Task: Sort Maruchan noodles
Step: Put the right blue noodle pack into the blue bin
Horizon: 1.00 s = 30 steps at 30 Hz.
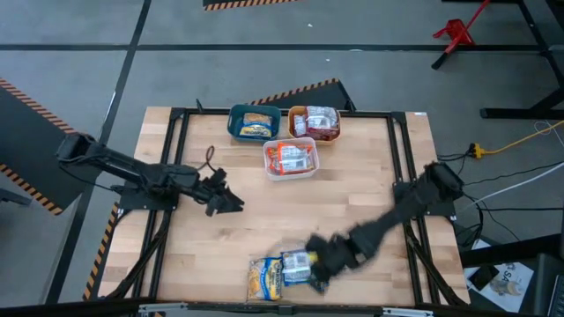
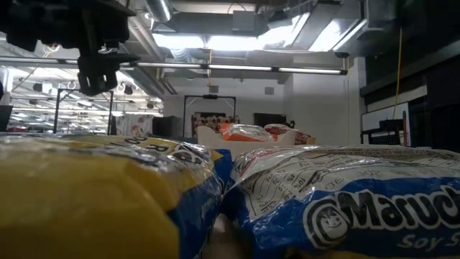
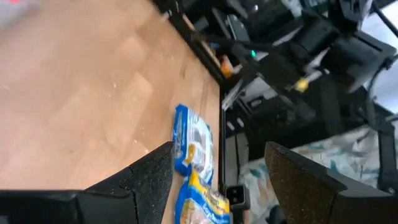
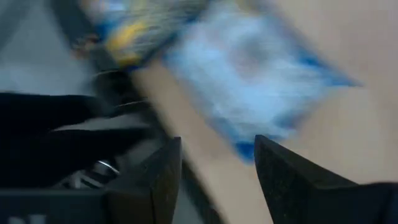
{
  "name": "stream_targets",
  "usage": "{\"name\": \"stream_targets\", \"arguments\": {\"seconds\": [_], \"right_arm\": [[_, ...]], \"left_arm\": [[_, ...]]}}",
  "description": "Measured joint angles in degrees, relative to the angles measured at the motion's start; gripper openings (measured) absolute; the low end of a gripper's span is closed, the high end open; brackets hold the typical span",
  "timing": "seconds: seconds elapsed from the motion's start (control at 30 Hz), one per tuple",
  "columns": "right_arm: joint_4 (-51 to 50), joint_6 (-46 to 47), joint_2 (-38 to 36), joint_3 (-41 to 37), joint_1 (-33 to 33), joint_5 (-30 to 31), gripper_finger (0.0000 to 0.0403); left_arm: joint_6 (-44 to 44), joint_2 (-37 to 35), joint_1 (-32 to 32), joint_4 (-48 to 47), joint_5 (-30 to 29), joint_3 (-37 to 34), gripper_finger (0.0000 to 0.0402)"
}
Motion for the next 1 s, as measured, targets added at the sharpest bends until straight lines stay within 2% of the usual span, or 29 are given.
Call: {"name": "stream_targets", "arguments": {"seconds": [0.07, 0.17, 0.23, 0.3, 0.43, 0.5, 0.67, 0.8, 0.9, 1.0], "right_arm": [[8.21, 0.36, 1.16, -1.01, 4.41, 6.4, 0.0184], [11.92, -4.63, 4.2, -0.98, 8.29, 17.09, 0.0184], [13.06, -9.32, 6.34, -0.48, 9.31, 20.82, 0.0184], [13.2, -11.7, 8.28, -0.45, 9.27, 20.57, 0.0184], [14.91, -16.38, 13.15, -0.5, 7.26, 12.15, 0.0184], [16.58, -17.54, 14.28, -0.13, 6.55, 10.35, 0.0184], [13.35, -20.55, 15.25, 0.0, 3.79, 13.78, 0.0183], [9.33, -24.94, 15.15, -0.3, -1.09, 21.62, 0.0183], [8.42, -28.12, 15.19, -0.31, -5.53, 22.16, 0.0183], [10.3, -30.26, 14.43, -0.44, -9.32, 18.67, 0.0183]], "left_arm": [[-0.06, 3.68, -0.3, 3.03, 0.6, -0.02, 0.0244], [-0.29, 7.0, -0.72, 4.77, 0.62, -0.06, 0.0244], [-0.32, 7.97, -1.18, 4.52, 1.05, -0.08, 0.0244], [-0.32, 8.71, -1.59, 4.51, 2.37, -0.08, 0.0244], [-0.49, 8.79, -2.3, 4.1, 3.44, -0.11, 0.0244], [-0.68, 8.77, -2.51, 4.0, 3.2, -0.11, 0.0244], [-1.64, 8.74, -2.57, 4.14, 3.02, -0.11, 0.0244], [-1.73, 8.74, -2.57, 4.03, 2.35, -0.11, 0.0244], [-0.88, 8.74, -2.55, 4.0, 0.76, -0.11, 0.0244], [1.56, 8.74, -2.52, 3.97, -1.88, -0.11, 0.0244]]}}
